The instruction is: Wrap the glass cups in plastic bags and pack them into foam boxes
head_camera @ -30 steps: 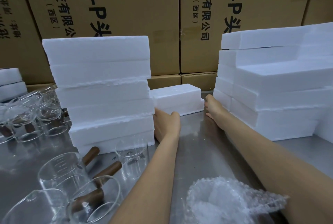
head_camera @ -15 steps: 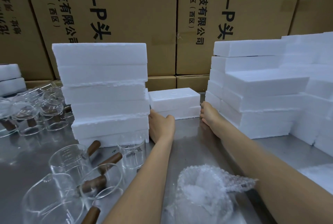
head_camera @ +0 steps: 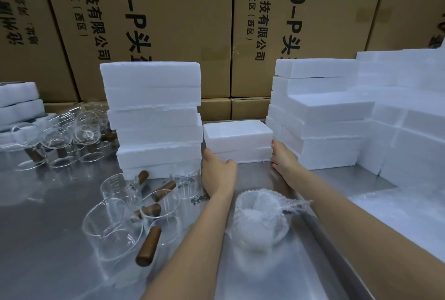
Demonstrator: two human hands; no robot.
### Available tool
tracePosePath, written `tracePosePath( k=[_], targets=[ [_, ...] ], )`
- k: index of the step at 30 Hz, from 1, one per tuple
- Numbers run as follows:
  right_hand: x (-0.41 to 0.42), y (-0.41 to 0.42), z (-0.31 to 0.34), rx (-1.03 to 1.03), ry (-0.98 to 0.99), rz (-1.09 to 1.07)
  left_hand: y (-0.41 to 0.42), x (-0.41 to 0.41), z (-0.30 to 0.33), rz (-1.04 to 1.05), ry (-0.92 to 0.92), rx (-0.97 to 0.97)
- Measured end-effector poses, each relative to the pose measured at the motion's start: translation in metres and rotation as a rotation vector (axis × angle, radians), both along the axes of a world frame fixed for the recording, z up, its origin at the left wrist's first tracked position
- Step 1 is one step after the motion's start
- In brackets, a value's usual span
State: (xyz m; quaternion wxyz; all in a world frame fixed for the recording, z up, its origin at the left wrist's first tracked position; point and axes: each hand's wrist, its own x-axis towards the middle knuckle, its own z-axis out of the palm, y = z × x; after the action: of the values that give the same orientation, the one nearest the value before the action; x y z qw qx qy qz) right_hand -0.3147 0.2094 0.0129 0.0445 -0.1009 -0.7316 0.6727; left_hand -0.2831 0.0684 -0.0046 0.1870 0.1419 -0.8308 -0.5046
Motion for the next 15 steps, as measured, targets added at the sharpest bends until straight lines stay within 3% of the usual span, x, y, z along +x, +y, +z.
tracePosePath(
  k=[10, 15],
  targets=[
    [0.067, 0.003, 0.005, -0.158, 0.011, 0.028, -0.005, 0.052, -0.005, -0.095, 0.024, -0.013],
    [0.092, 0.012, 0.000, -0.114, 0.005, 0.027, -0.012, 0.075, -0.009, -0.140, 0.046, 0.011]
  ],
)
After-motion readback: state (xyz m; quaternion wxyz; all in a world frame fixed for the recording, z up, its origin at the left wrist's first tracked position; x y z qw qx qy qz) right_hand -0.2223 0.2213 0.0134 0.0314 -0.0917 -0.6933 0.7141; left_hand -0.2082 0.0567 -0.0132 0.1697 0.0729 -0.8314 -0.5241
